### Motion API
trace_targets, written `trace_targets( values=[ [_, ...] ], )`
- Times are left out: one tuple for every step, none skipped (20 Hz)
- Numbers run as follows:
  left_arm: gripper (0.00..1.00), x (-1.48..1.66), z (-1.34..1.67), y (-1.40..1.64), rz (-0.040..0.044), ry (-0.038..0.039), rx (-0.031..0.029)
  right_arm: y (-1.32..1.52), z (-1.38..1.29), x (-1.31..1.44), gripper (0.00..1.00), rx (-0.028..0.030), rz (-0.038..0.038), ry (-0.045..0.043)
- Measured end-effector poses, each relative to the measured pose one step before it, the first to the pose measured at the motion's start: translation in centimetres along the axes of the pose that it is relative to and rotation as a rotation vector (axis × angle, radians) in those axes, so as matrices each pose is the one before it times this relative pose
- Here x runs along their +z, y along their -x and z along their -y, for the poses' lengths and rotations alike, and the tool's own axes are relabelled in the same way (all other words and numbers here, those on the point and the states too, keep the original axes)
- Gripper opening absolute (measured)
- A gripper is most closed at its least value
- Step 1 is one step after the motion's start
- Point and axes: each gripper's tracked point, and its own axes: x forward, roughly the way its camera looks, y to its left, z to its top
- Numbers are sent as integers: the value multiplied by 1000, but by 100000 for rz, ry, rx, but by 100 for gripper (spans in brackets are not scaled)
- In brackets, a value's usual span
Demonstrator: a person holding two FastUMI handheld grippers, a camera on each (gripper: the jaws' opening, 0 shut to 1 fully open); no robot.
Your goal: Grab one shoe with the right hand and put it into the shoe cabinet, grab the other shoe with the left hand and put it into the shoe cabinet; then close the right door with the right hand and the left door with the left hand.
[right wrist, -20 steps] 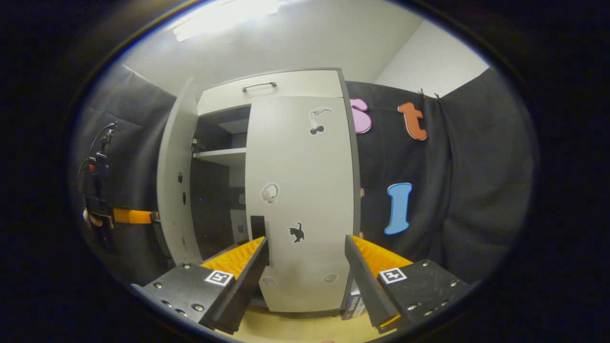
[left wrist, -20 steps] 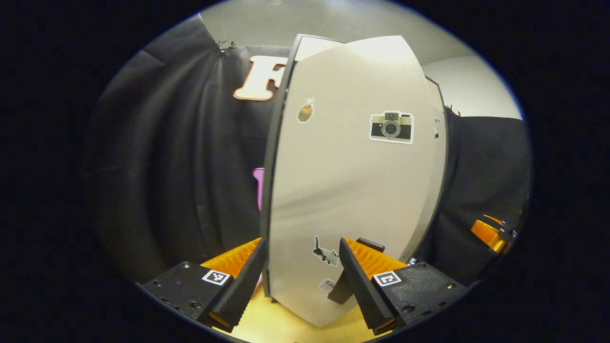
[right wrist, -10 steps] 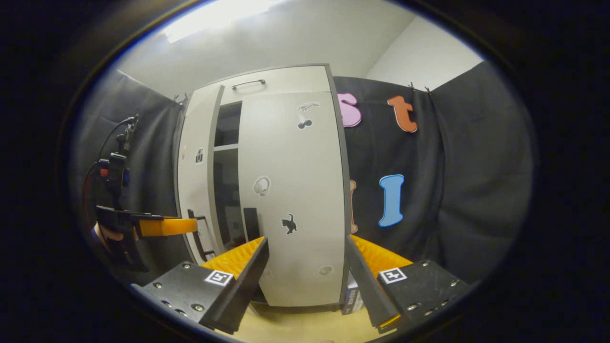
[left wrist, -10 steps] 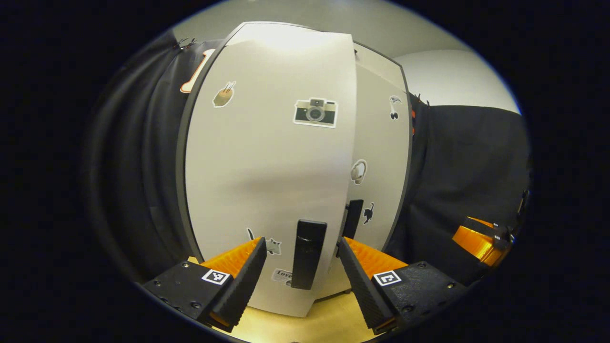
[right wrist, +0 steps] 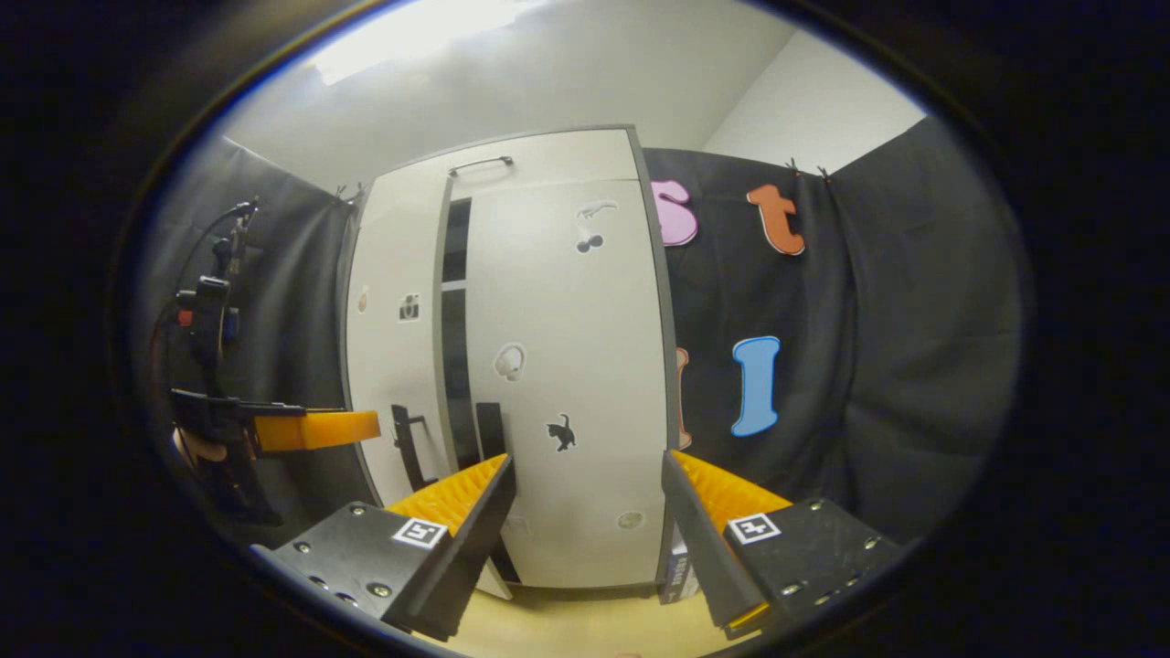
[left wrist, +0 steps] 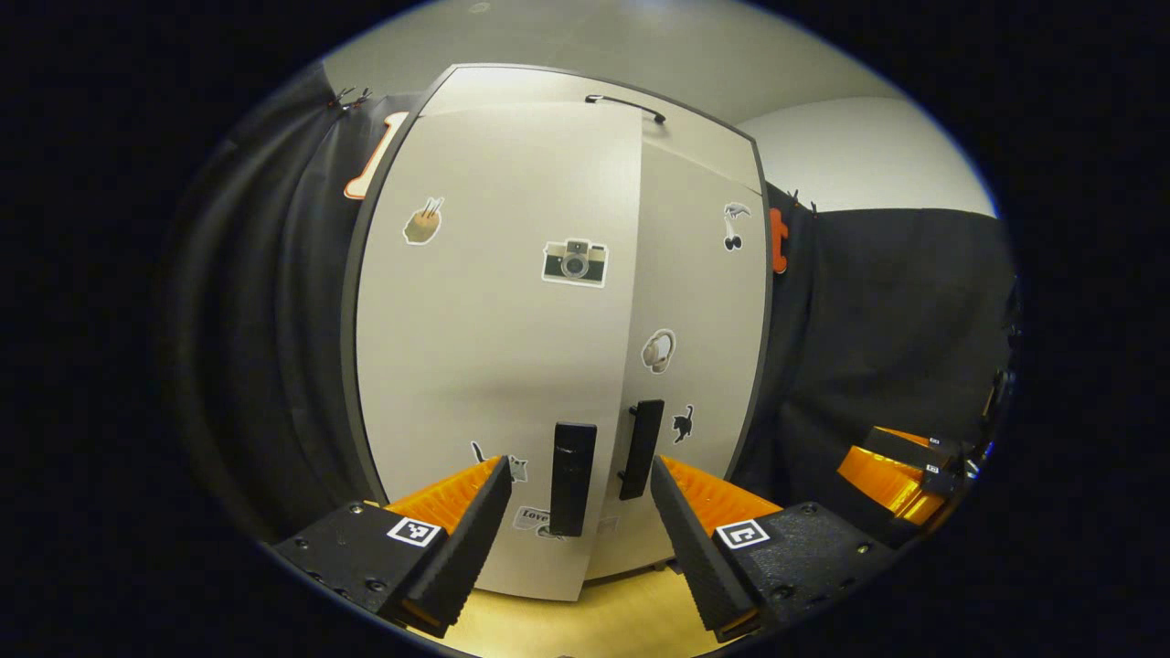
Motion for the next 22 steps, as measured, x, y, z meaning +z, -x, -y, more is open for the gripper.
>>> trace_targets(
  values=[
    [94, 189, 165, 405, 634, 189, 177, 119, -335, 36, 94, 914, -16, 219],
    [94, 135, 322, 369, 239, 145, -244, 91, -414, 42, 94, 958, -60, 42],
    [94, 115, 326, 343, 316, 113, -379, 79, -378, 98, 94, 914, -32, -62],
    [94, 81, 335, 319, 186, 67, -402, 21, -284, -18, 96, 770, -178, 1],
    [94, 21, 286, 304, 58, -171, -351, 149, -277, -87, 94, 740, -94, 217],
    [94, 71, 261, 320, -106, -222, -63, -27, -207, 51, 96, 451, 15, 219],
    [94, 121, 275, 281, 158, -111, -103, 123, -208, 69, 96, 637, 30, 196],
    [94, 88, 351, 387, 107, 428, -129, 153, -219, 2, 94, 733, -29, 183],
    [94, 18, 426, 404, -73, 880, -446, 45, -212, 100, 96, 662, -80, 239],
    [94, 178, 510, 436, 119, 971, -510, 63, -139, 72, 96, 489, -67, 272],
    [94, 194, 206, 508, 462, 695, 315, 238, -74, 237, 94, 423, 20, 97],
    [94, 455, 128, 497, 924, 208, 815, 289, -181, 397, 94, 440, 299, -268],
    [94, 712, -114, 753, 1567, -149, 1388, 245, -165, 586, 94, -21, 747, -573],
    [94, 967, -272, 739, 2103, -823, 2109, 301, -245, 965, 94, -111, 1395, -812],
    [94, 1108, -406, 594, 2671, -1328, 2965, 122, -200, 934, 94, -513, 1462, -559],
    [94, 1158, -679, 558, 2603, -1663, 3507, 278, -124, 1047, 94, -1087, 1541, -264],
    [93, 904, -640, 595, 2508, -1571, 3389, 262, -169, 655, 96, -909, 1250, 108],
    [93, 999, -504, 647, 2479, -1121, 2575, 80, -213, 626, 94, -877, 720, 382],
    [93, 642, -197, 402, 1963, -857, 1485, 91, -296, 563, 94, -421, 974, 815],
    [94, 545, -286, 372, 1555, -726, 1281, 159, -224, 580, 96, -888, 1218, 1090],
    [94, 457, -237, 182, 1351, -402, 1236, 133, -204, 563, 94, -612, 1696, 1202],
    [94, 420, -168, 395, 1352, 96, 729, 108, -162, 446, 95, -714, 1494, 882]
  ],
)
